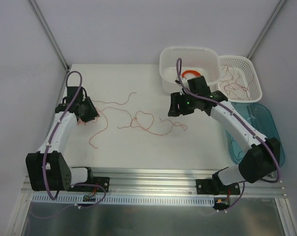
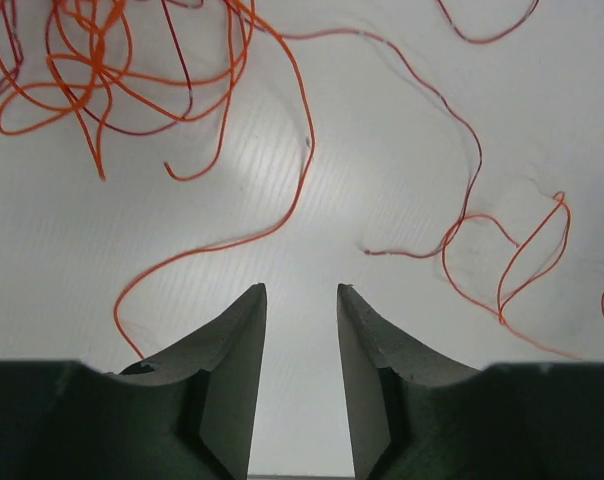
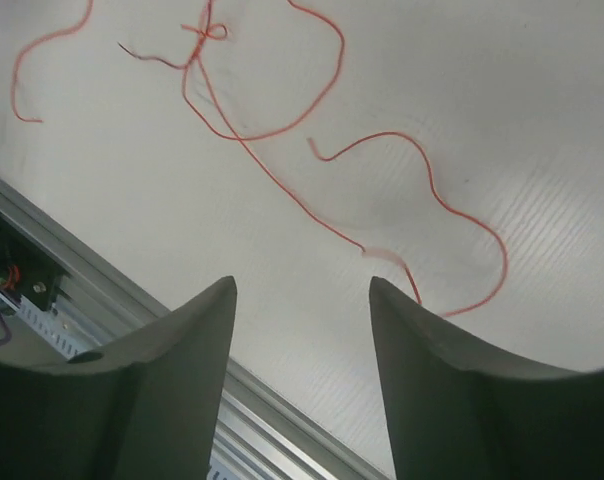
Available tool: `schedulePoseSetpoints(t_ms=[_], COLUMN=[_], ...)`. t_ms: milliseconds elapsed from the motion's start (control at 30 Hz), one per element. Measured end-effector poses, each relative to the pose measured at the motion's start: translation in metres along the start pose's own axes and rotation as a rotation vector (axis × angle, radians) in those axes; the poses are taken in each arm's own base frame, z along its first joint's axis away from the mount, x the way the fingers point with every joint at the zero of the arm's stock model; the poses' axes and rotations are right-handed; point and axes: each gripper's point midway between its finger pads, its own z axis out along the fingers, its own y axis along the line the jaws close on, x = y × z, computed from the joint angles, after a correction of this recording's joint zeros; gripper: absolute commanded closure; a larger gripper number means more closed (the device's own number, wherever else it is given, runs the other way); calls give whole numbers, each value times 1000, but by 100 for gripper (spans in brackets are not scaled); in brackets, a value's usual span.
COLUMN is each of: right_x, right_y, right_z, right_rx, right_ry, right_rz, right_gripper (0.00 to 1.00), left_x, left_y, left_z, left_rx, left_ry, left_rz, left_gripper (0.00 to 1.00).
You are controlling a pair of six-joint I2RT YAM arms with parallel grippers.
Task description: Untangle the cables
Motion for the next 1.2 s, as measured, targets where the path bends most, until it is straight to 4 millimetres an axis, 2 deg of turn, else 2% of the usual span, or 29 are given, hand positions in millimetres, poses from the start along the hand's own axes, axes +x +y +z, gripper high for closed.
schedulePoseSetpoints(t_ms=[100,233,367,433,667,933,1033,1200], right_x=[18,31,32,31,52,68,69,65], right_y=[1,15,29,35,61,93,100,105], right_z=[22,39,62,77,128,175,186,200], right_rx=[18,-11,-66,-97,-175,-207,-197,-171], right_ry=[81,132,172,190,281,318,315,298], right_rz=[-37,-151,-264,-317,-502,-664,-714,-771], right_gripper=[30,20,14,11,10,8,3,2], left_x=[23,53,82,91,96,100,104,109], left_y=[-2,-6,-5,-2,0,3,5,9], left_z=[-4,-7,-6,-6,-18,-24,-23,-21], left_rx=[25,55,76,77,117,136,137,133], left_ry=[27,67,122,137,96,65,69,77], left_rz=[23,63,86,89,105,119,131,140], left_gripper=[57,49,40,35,16,14,14,14])
